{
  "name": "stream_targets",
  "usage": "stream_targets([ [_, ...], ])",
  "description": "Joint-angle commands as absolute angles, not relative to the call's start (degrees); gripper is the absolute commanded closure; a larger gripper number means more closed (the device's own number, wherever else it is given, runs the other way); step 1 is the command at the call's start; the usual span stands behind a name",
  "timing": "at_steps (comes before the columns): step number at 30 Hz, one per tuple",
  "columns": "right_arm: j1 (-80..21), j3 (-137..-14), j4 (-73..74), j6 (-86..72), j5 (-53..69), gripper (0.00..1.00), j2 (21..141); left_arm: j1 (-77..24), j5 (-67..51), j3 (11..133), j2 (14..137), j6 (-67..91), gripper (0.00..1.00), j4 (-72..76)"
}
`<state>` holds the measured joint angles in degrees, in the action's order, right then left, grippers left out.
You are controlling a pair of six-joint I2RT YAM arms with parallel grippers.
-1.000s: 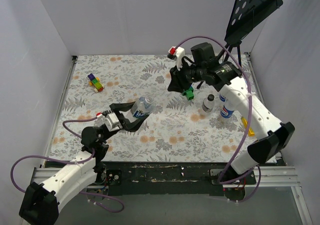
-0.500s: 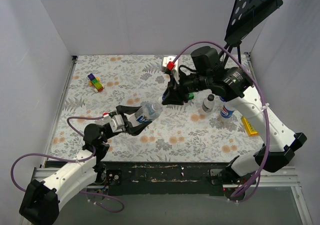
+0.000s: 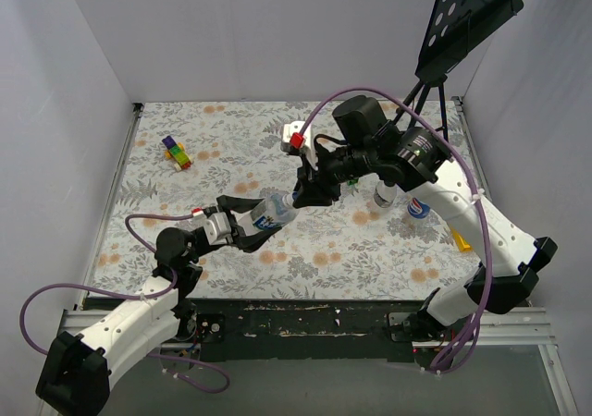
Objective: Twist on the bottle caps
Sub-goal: Screw the bottle cap onto the plastic bottle.
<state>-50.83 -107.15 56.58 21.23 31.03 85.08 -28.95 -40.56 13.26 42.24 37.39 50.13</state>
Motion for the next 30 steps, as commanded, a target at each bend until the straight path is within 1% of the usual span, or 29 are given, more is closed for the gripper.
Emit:
stream_targets([
  [1, -51.6, -109.4, 57.7, 22.5, 29.4, 0.80, 86.0, -28.8, -41.5, 15.3, 41.8, 37.7, 1.00, 51.8],
  [6, -51.7, -108.7, 58.4, 23.0, 26.2, 0.80, 86.3, -28.7, -41.7, 14.9, 41.8, 38.8, 1.00, 53.3],
  [12, -51.8, -106.4, 55.0, 21.8, 23.3, 0.80, 84.9, -28.7, -42.5, 14.9, 42.2, 39.5, 1.00, 53.9],
  [19, -51.7, -106.1, 56.5, 24.2, 30.6, 0.80, 86.0, -28.7, -43.2, 14.7, 42.6, 41.7, 1.00, 55.9],
  [23, -51.7, -105.6, 60.1, 28.9, 35.4, 0.80, 87.2, -28.7, -44.9, 14.1, 44.0, 46.4, 1.00, 62.1],
  [27, -51.7, -108.0, 63.7, 32.8, 37.3, 0.80, 89.9, -28.7, -47.3, 14.6, 46.8, 50.6, 1.00, 67.8],
  [30, -51.7, -110.3, 65.6, 34.2, 36.6, 0.80, 92.3, -28.7, -46.1, 14.9, 49.5, 52.1, 1.00, 71.8],
])
